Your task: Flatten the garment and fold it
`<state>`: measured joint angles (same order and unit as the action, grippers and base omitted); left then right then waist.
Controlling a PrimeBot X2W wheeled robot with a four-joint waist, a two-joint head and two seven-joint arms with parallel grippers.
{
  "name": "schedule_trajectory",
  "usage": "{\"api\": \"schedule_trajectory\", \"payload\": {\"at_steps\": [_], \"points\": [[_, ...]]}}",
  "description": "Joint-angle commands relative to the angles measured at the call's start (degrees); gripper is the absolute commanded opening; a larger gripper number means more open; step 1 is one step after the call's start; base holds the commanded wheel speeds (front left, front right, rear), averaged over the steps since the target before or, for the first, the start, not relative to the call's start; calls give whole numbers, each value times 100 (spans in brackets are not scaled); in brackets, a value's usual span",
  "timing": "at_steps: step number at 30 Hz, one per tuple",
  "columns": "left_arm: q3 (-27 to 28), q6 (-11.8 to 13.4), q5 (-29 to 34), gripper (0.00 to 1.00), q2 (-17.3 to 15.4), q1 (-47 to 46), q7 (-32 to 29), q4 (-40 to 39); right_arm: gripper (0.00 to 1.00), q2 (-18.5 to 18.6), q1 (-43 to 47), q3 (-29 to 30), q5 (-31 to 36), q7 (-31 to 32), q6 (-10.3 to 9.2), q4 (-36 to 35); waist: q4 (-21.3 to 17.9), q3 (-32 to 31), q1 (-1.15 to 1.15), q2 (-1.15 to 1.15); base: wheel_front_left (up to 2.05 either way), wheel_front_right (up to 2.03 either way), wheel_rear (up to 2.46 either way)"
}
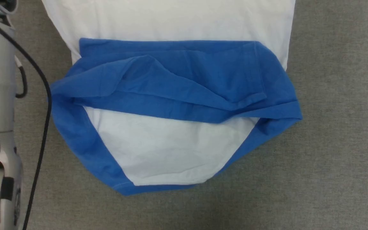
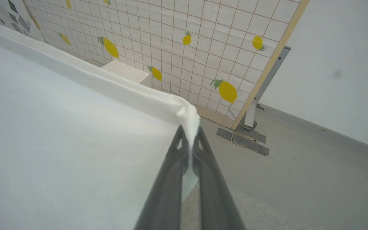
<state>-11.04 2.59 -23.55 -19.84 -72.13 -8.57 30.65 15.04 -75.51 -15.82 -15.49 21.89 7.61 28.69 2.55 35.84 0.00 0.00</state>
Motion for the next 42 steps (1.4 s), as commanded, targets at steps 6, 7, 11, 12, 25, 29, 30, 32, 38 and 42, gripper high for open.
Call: {"api": "schedule_trajectory", "payload": {"at_steps": [6, 7, 11, 12, 25, 29, 30, 32, 38, 42], "points": [[51, -329, -284, 0, 77, 867, 506, 43, 0, 100, 951, -388, -594, -258, -12, -48, 124, -960, 0, 0, 0, 0, 0], [48, -373, -330, 0, 88, 1097, 565, 9, 0, 168, 1153, -459, -701, -296, -12, -100, 147, -1145, 0, 0, 0, 0, 0], [34, -521, -472, 0, 57, 2037, 760, -311, 0, 381, 1905, -628, -1071, -329, -12, -343, 188, -1751, 0, 0, 0, 0, 0], [38, -547, -526, 0, 53, 2273, 764, -409, 0, 425, 2071, -642, -1139, -325, -12, -404, 192, -1868, 0, 0, 0, 0, 0], [119, -147, -1031, 0, 159, 5474, 617, -2284, 0, 503, 4567, -139, -1778, -144, -12, -1154, 230, -2994, 0, 0, 0, 0, 0], [197, 55, -1165, 0, 258, 6237, 664, -2584, 0, 381, 5130, 77, -1710, -49, -12, -1327, 177, -3112, 0, 0, 0, 0, 0], [208, 102, -1188, 0, 279, 6434, 677, -2638, 0, 353, 5273, 117, -1676, -9, -12, -1373, 168, -3136, 0, 0, 0, 0, 0], [211, 158, -1250, 0, 335, 6754, 689, -2686, 0, 293, 5542, 176, -1640, 75, -12, -1441, 161, -3191, 0, 0, 0, 0, 0], [73, 196, -1342, 0, 417, 7355, 580, -2444, 0, 163, 6281, 297, -1502, 296, -12, -1545, 172, -3274, 0, 0, 0, 0, 0], [-22, 184, -1401, 0, 508, 7451, 525, -2038, 0, 98, 6610, 281, -1331, 416, -12, -1415, 174, -3286, 0, 0, 0, 0, 0]]}}
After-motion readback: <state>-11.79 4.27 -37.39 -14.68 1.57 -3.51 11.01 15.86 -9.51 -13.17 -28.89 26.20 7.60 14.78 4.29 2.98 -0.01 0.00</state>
